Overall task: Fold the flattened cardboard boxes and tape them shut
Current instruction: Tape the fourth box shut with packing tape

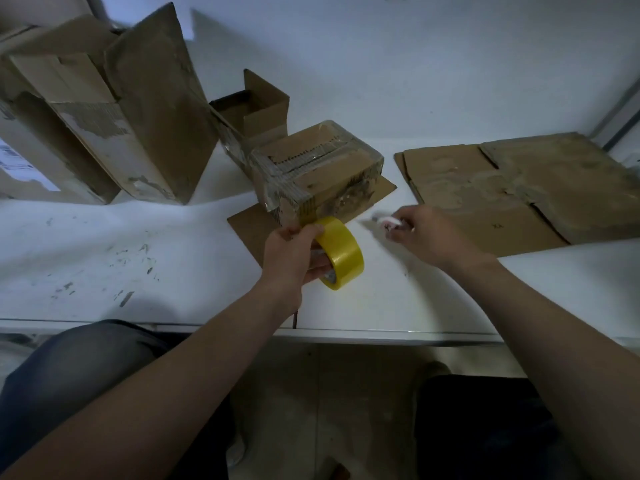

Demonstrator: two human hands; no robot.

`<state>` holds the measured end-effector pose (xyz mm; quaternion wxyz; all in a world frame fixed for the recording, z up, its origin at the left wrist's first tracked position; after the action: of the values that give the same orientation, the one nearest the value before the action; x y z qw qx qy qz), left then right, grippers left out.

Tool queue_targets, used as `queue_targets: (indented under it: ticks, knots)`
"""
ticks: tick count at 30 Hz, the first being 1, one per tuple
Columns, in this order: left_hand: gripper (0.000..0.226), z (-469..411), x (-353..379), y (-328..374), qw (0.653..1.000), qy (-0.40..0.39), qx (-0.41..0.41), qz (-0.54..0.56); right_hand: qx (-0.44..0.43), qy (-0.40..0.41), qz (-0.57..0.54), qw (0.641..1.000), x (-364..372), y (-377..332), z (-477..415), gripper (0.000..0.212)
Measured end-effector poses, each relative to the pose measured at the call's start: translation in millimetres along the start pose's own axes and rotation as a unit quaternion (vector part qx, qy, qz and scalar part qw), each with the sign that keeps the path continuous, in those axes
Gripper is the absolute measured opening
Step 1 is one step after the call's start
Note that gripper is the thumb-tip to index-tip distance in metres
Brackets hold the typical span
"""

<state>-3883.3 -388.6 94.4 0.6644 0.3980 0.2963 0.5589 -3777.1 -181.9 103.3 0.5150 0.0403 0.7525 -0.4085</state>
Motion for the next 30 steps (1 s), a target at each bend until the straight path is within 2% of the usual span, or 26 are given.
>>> queue_targets:
  ticks: [2,5,8,12,14,16,19,23,25,28,30]
  knots:
    - [0.035,1,1,-1,1.0,-0.005,-0.001,0.0,-0.011,0.04,-0.096,0.994,-14,-19,-1,0.004]
    - [0.03,3,3,-2,1.0,-0.015,-0.012,-0.001,-0.028,0.059,-0.204,0.977,-25,-47,0,0.016]
    - [0.03,2,4,-3,0.999,-0.022,-0.025,-0.003,-0.034,0.043,-0.257,0.965,-24,-70,-3,0.026]
    - [0.038,0,4,-2,0.999,-0.012,-0.029,-0.004,-0.071,0.012,-0.3,0.951,-16,-94,-9,0.019]
    - [0.039,-1,4,0,1.0,-0.007,-0.028,0.0,-0.067,0.008,-0.306,0.95,-9,-102,-15,0.013]
    - [0.038,-3,4,2,1.0,-0.003,-0.025,0.004,-0.067,0.012,-0.279,0.958,-1,-106,-22,0.016]
    - [0.037,-3,4,2,1.0,-0.008,-0.027,0.007,-0.141,0.02,-0.219,0.965,3,-115,-29,0.02]
    - [0.04,-5,3,3,0.999,-0.017,-0.029,0.008,-0.219,-0.032,-0.161,0.962,16,-119,-34,0.022]
    - [0.039,-6,3,3,0.999,-0.024,-0.032,0.008,-0.218,-0.034,-0.167,0.961,18,-115,-35,0.024]
    - [0.039,-4,4,3,0.999,-0.03,-0.033,0.009,-0.186,-0.075,-0.252,0.947,17,-109,-32,0.024]
    - [0.037,-4,5,4,0.999,-0.034,-0.032,0.005,-0.199,-0.074,-0.239,0.947,17,-109,-31,0.02]
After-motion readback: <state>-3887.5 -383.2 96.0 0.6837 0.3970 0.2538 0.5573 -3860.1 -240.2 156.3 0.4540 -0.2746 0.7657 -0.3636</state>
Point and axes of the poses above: each hand's wrist, its own z-axis away from the middle knuckle, its own x-axis out of the palm, y = z × x, the point moved 4 cm from there along -z, towards the middle knuckle, and after that the axes turned 15 degrees about y, right-handed, at the moved point
